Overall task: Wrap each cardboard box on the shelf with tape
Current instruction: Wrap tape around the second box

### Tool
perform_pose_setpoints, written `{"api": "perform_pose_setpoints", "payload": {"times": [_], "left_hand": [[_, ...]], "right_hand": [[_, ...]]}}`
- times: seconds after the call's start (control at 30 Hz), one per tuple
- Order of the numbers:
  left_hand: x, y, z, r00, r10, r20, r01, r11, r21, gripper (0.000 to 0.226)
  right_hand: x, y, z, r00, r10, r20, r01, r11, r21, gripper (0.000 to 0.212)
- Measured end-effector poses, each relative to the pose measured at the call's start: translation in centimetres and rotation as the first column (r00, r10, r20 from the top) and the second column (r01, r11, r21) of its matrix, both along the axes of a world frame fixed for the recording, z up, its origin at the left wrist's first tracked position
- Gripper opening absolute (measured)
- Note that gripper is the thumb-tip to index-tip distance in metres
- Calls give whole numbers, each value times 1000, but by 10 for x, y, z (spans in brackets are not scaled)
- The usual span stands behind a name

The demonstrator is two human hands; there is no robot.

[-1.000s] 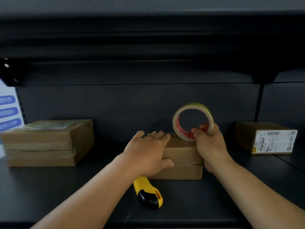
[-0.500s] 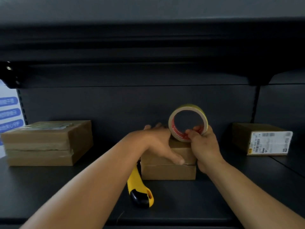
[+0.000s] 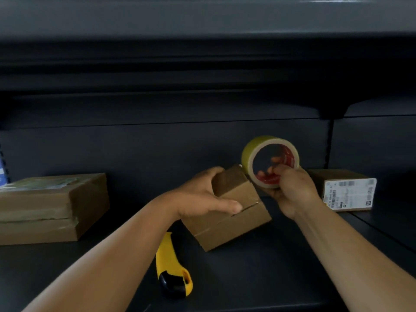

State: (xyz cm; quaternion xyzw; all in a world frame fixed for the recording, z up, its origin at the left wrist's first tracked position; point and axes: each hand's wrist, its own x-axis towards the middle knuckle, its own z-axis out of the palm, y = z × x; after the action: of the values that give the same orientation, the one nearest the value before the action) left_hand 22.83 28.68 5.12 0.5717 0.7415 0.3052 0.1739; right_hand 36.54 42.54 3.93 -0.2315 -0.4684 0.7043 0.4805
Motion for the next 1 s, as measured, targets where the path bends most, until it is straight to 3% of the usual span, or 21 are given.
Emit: {"api": "perform_pose_setpoints", "payload": {"times": [0.1, 0.27, 0.5, 0.67, 0.8, 0.93, 1.0], "left_hand": [[-1, 4, -8, 996, -4, 94, -5, 996, 92, 108], [-11, 1, -23, 973, -25, 228, -24, 978, 207, 105], [-15, -2, -41, 920, -70, 386, -13, 978, 210, 115], [-20, -15, -24, 973, -38, 227, 14, 994, 106, 91], [-17, -11, 14, 990, 27, 138, -48, 987, 153, 122], [-9, -2, 41, 995, -59, -80, 49, 992, -117, 103], [-14, 1, 39, 993, -49, -107, 31, 986, -166, 109]], "right_hand": [[3, 6, 4, 999, -47, 7, 47, 998, 39, 23], [13, 13, 1, 981, -171, 89, 159, 979, 130, 30], [-14, -8, 2, 987, 81, 139, -90, 994, 61, 13], [-31, -17, 3, 986, 46, 162, -62, 993, 95, 19], [-36, -21, 11, 968, 31, 247, -79, 979, 186, 10], [-39, -25, 16, 951, 24, 308, -102, 966, 238, 9], [-38, -26, 16, 946, 21, 324, -110, 959, 260, 10]]}}
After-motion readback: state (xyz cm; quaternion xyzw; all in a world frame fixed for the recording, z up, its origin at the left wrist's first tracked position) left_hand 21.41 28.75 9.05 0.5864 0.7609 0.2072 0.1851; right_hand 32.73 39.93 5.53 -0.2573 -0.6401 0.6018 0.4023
